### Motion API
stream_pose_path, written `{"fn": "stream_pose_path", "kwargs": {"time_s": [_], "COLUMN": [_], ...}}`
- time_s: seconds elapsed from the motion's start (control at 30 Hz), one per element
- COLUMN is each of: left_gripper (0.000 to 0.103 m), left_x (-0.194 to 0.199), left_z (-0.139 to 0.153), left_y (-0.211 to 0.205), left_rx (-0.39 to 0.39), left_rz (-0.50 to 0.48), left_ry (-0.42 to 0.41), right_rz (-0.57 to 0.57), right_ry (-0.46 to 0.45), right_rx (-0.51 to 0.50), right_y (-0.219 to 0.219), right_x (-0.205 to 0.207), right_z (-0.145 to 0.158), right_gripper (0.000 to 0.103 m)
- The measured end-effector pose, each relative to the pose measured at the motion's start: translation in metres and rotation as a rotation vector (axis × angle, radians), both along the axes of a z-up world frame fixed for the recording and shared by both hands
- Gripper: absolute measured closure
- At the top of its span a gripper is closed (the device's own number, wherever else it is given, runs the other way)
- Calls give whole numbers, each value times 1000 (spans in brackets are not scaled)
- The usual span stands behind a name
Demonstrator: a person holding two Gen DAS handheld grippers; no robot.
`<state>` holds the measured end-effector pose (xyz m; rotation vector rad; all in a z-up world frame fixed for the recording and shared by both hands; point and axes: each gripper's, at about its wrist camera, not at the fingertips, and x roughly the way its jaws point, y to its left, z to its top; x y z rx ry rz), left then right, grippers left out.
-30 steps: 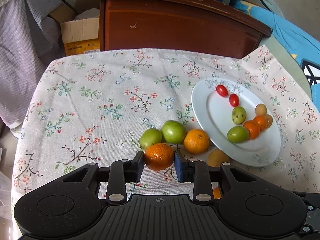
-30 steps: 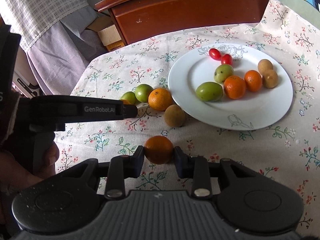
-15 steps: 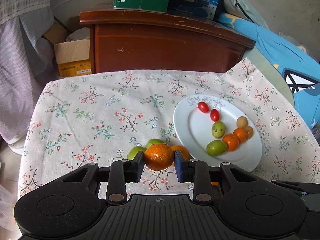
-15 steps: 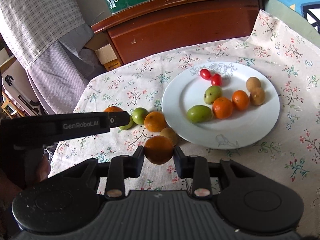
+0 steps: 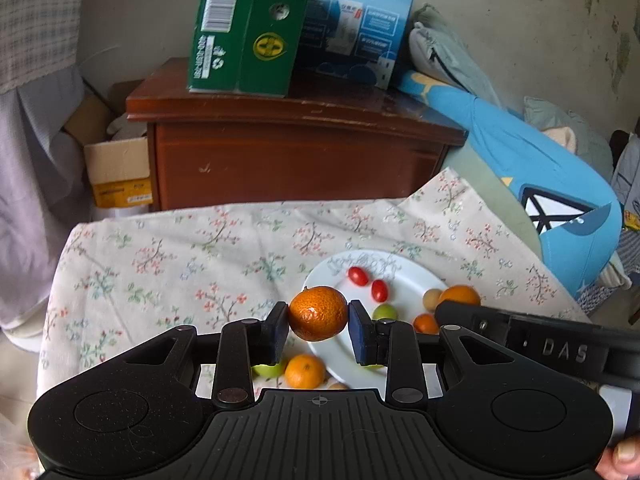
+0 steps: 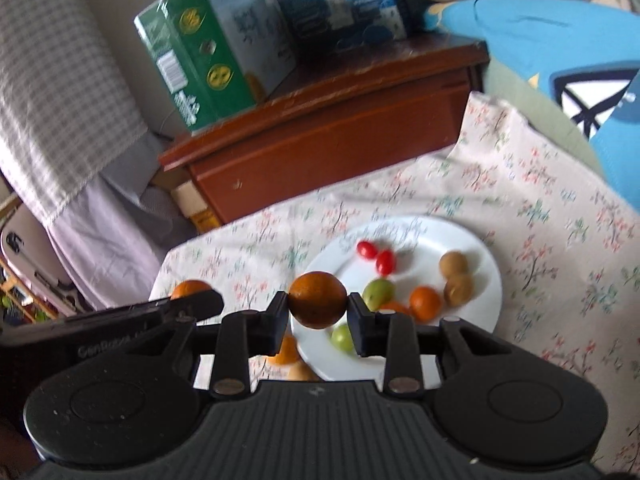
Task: Organize fruits
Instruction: 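Carry both mandarins over the plate and lower them onto it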
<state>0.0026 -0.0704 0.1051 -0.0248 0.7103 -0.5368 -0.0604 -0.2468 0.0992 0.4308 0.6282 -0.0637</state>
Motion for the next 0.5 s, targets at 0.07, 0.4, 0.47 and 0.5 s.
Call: {"fn": "stream_pose_path", "kwargs": {"time_s": [0.07, 0.4, 0.47, 0.5], "left_gripper": [74, 74, 74, 74], "left_x": [4, 29, 33, 35], "left_z": [5, -2, -11, -16], "left_y": [-3, -34, -40, -42], "left_rx": [-12, 40, 46, 49], "left_rz": [-6, -92, -105, -113], "left_ry": [1, 7, 23, 36], "right_rz": [-20, -69, -79, -86], "right_ry": [-12, 22, 37, 47], "right_rx": [0, 41, 58, 67], "right_y": [-8, -46, -52, -55], "right_x": [3, 23, 29, 32], "right_z": [7, -1, -10, -14], "right_gripper": [71, 71, 71, 71]}}
